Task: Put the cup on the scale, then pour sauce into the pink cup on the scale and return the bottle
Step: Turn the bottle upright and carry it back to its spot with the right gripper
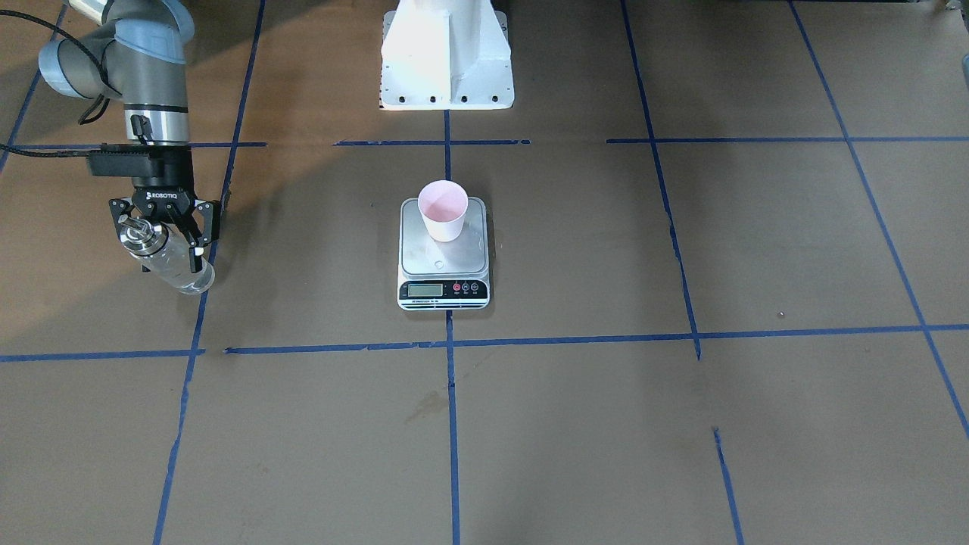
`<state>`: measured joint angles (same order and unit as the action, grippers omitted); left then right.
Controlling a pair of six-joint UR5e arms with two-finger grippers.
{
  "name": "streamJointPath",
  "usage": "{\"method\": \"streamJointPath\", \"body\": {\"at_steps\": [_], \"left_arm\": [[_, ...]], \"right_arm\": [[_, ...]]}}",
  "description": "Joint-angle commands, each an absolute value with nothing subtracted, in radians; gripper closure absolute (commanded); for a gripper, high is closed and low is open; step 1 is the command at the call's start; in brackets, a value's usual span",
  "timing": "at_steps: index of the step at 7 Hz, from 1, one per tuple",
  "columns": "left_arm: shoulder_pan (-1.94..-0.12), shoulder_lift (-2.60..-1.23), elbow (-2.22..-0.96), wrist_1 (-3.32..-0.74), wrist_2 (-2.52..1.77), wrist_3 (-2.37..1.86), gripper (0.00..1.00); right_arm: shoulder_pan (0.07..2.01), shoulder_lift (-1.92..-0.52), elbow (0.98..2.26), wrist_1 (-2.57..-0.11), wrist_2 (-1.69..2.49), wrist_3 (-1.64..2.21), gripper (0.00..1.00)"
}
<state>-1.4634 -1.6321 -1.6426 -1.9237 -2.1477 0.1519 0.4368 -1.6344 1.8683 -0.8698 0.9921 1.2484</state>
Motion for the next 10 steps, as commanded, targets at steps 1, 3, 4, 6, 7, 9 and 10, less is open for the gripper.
{"method": "streamJointPath", "body": {"at_steps": [1,3,4,6,7,9,10], "left_arm": [[-1.463,-1.634,-1.643,-1.924,-2.148,0.152,0.00],[-1.463,-1.634,-1.643,-1.924,-2.148,0.152,0.00],[-1.463,-1.632,-1.643,-1.924,-2.148,0.152,0.00],[-1.463,-1.632,-1.643,-1.924,-2.148,0.152,0.00],[-1.463,-1.632,-1.643,-1.924,-2.148,0.152,0.00],[-1.465,-1.632,-1.646,-1.924,-2.148,0.152,0.00],[-1.468,-1.632,-1.646,-1.924,-2.149,0.152,0.00]], "right_arm": [[0.428,-1.637,1.859,-0.871,0.996,1.250,1.00],[0.423,-1.635,1.870,-0.873,1.049,1.250,1.00],[0.416,-1.635,1.865,-0.877,1.051,1.250,0.79],[0.416,-1.637,1.867,-0.884,1.051,1.249,0.00],[0.416,-1.637,1.870,-0.896,1.069,1.247,0.00],[0.419,-1.637,1.977,-1.124,1.211,1.247,0.00],[0.419,-1.635,2.068,-1.325,1.309,1.241,0.00]]}}
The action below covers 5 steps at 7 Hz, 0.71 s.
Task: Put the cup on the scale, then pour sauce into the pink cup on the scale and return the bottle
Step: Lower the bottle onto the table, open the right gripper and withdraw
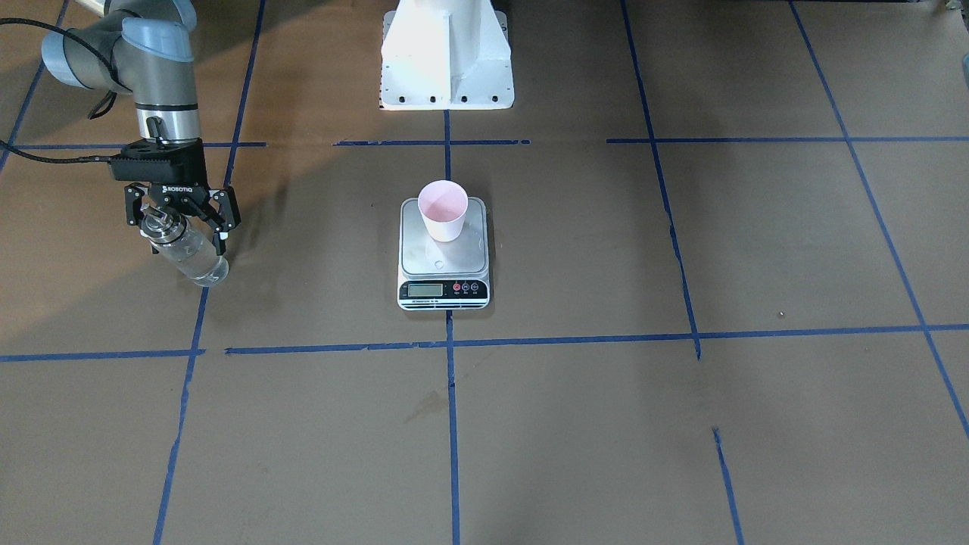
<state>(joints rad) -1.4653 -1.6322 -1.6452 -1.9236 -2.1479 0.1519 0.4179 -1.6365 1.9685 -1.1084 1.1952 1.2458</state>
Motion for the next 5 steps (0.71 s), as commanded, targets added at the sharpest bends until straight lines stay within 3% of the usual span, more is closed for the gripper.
{"method": "streamJointPath", "body": {"at_steps": [1,4,5], "left_arm": [[-1.474,-1.632,-1.649,-1.922,-2.149,0.152,0.00],[-1.476,-1.631,-1.657,-1.922,-2.149,0.152,0.00],[-1.476,-1.631,-1.657,-1.922,-2.149,0.152,0.00]], "right_arm": [[0.419,-1.635,2.127,-1.465,1.398,1.232,0.00],[0.501,-1.617,2.387,-1.925,1.665,1.014,0.00],[0.643,-1.591,2.449,-2.021,1.807,0.851,0.00]]}}
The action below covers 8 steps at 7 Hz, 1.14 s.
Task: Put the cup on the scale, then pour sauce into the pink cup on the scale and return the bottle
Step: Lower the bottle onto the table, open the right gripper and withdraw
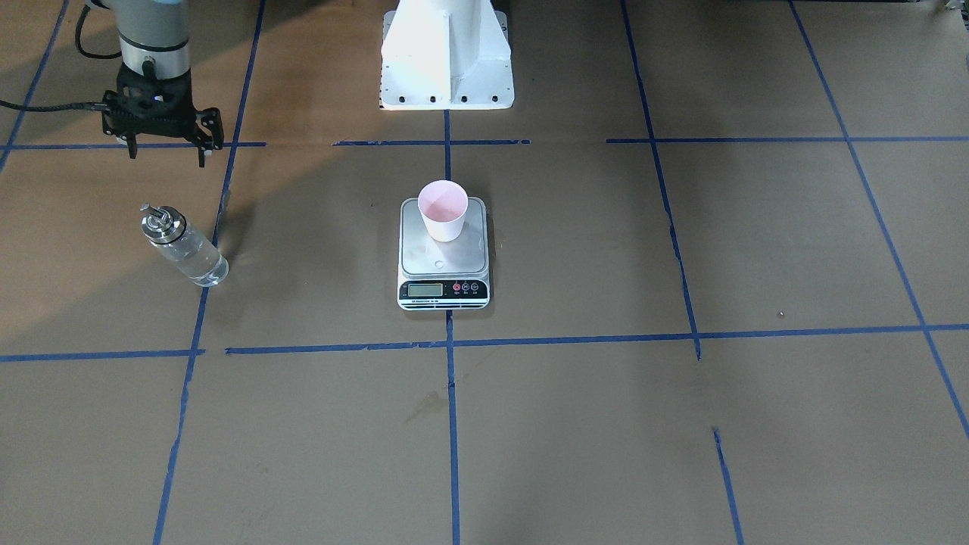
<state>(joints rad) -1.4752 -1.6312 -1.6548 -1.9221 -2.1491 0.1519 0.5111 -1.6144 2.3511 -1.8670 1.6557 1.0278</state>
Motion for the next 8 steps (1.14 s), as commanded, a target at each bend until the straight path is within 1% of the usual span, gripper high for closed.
{"method": "streamJointPath", "body": {"at_steps": [1,2,3,5,6,8], "left_arm": [[-1.476,-1.628,-1.657,-1.922,-2.149,0.152,0.00],[-1.476,-1.621,-1.657,-1.922,-2.151,0.153,0.00],[-1.476,-1.615,-1.652,-1.921,-2.149,0.155,0.00],[-1.480,-1.612,-1.652,-1.876,-2.169,0.163,0.00],[-1.483,-1.614,-1.646,-1.831,-2.222,0.164,0.00],[-1.503,-1.559,-1.640,-1.819,-2.264,0.185,0.00]], "right_arm": [[0.851,-1.583,2.457,-2.049,1.988,0.624,0.00],[1.038,-1.594,2.427,-2.052,2.116,0.398,0.00],[1.206,-1.592,2.340,-2.051,2.196,0.192,0.00],[1.458,-1.577,2.062,-2.020,2.237,-0.257,0.00],[1.507,-1.572,1.960,-1.950,2.234,-0.302,0.00],[1.506,-1.574,1.742,-1.738,2.211,-0.284,0.00]]}}
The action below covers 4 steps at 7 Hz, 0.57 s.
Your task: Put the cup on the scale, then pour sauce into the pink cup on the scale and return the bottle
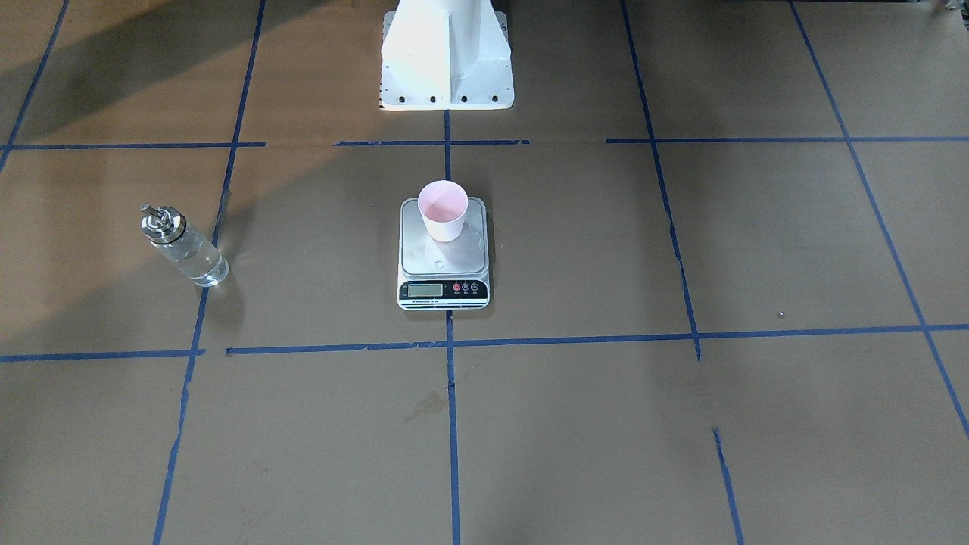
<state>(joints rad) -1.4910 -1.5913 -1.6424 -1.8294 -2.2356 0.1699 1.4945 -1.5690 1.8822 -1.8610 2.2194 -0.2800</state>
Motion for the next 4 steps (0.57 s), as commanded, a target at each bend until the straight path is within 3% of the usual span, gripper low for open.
{"method": "streamJointPath", "body": {"at_steps": [1,4], "left_arm": [[-1.505,-1.505,-1.643,-1.834,-2.288,0.199,0.00],[-1.506,-1.499,-1.614,-1.818,-2.272,0.199,0.00]], "right_arm": [[1.508,-1.572,1.648,-1.645,2.221,-0.282,0.00],[1.509,-1.594,1.623,-1.591,2.270,-0.215,0.00]]}}
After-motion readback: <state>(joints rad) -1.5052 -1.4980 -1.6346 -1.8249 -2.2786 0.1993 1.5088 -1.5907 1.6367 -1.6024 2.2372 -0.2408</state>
